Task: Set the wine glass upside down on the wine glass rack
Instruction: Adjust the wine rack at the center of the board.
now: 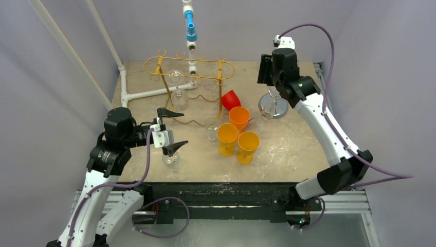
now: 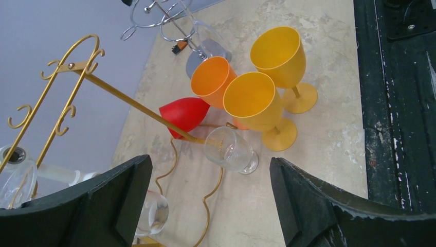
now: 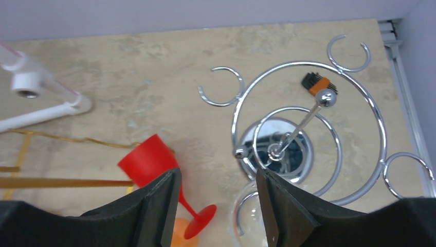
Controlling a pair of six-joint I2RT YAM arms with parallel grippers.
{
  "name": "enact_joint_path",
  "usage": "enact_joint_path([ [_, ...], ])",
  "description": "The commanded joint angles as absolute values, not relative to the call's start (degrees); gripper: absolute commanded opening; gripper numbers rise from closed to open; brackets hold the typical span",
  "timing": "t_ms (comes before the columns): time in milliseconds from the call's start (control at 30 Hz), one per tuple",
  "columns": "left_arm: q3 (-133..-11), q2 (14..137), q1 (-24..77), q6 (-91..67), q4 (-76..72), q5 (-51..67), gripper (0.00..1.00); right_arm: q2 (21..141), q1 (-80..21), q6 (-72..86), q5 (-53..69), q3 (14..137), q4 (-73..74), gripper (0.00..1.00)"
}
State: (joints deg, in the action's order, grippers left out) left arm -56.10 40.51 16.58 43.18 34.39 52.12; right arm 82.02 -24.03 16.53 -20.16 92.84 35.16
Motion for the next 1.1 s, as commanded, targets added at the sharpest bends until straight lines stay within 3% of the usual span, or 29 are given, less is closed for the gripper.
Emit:
enact_joint_path([
  [0, -58.5, 40.6, 16.5, 41.7, 33.2, 52.8, 0.92, 83.6, -19.3, 14.1, -24.9, 95.8, 35.3, 0.63],
  [667, -58.4, 41.1, 16.5, 40.9, 32.2, 52.7, 0.91, 87.1, -16.5, 8.7, -31.4, 94.2, 26.1, 0.47],
  [1067, -58.5, 41.0, 16.5, 41.6, 32.0, 52.3, 0.92, 89.9, -16.3, 7.3, -33.2, 93.4, 24.9, 0.29],
])
